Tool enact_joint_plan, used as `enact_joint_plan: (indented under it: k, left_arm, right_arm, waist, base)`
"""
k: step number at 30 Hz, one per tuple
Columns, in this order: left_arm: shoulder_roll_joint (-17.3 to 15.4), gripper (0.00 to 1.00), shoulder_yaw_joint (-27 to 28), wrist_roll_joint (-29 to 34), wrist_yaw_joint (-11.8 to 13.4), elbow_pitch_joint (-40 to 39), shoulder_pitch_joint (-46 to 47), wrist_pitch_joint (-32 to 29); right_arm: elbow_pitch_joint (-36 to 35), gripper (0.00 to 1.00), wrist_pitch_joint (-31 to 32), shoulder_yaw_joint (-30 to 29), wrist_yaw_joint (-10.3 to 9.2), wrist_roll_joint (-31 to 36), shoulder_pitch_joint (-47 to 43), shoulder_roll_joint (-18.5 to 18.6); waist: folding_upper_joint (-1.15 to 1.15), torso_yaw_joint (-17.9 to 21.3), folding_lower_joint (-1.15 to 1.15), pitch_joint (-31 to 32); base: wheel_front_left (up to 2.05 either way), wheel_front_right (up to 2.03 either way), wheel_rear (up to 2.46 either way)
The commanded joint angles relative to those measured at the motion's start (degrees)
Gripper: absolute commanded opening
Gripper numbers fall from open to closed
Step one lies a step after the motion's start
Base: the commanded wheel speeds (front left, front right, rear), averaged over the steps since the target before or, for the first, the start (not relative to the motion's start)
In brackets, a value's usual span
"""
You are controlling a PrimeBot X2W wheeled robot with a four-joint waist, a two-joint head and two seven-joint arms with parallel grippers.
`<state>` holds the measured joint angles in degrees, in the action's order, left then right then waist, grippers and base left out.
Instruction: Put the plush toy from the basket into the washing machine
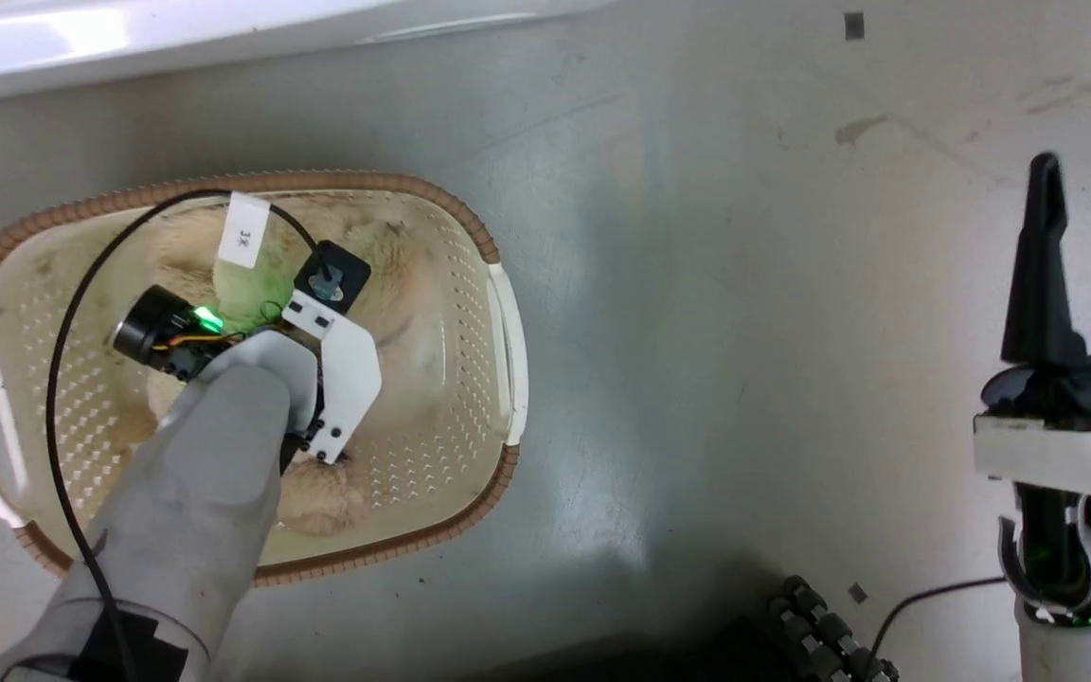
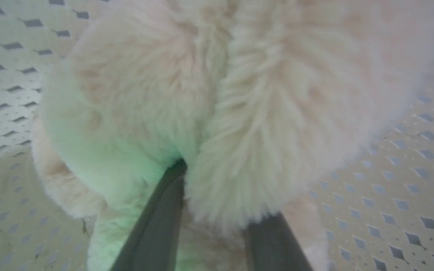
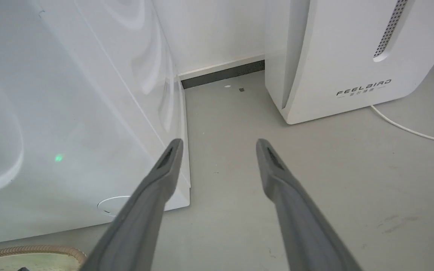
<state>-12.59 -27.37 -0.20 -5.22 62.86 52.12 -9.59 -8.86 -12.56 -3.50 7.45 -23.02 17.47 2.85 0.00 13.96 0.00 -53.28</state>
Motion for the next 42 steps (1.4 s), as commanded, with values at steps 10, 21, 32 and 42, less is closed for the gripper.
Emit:
enact_joint_plan:
  k: [10,21,32,42]
  left_arm:
    - [-1.1,0.0,-3.09,-2.71,-0.32,8.33,3.82,0.52]
    - [3.09,0.0,-3.5,-6.49,-1.31,11.1,0.2,5.01]
    - [8.3,0.0,-7.84,-7.77,-2.21,10.66,-8.27,15.95]
    - [9.5,0.0,-10.03,-10.11,-2.25,7.4,-12.68,23.35]
  right_arm:
    - [-0.62,1.0,-1.88,-0.38,0.03,-2.24,3.08,0.02]
    - [1.19,1.0,-2.44,-2.05,0.03,-0.43,-0.15,0.03]
    - [4.46,1.0,-2.44,-4.91,0.03,3.08,-7.23,0.03]
    - [5.38,1.0,-2.44,-6.09,0.03,4.58,-12.49,0.03]
  waist:
    - [0.0,0.75,0.0,0.89]
    - [0.0,-3.01,0.0,12.34]
    - [0.0,-10.6,0.0,28.7]
    - [0.0,-14.04,0.0,36.78]
  base:
    - [0.0,0.0,0.0]
    - [0.0,0.0,0.0]
    - [0.0,0.0,0.0]
    - [0.0,0.0,0.0]
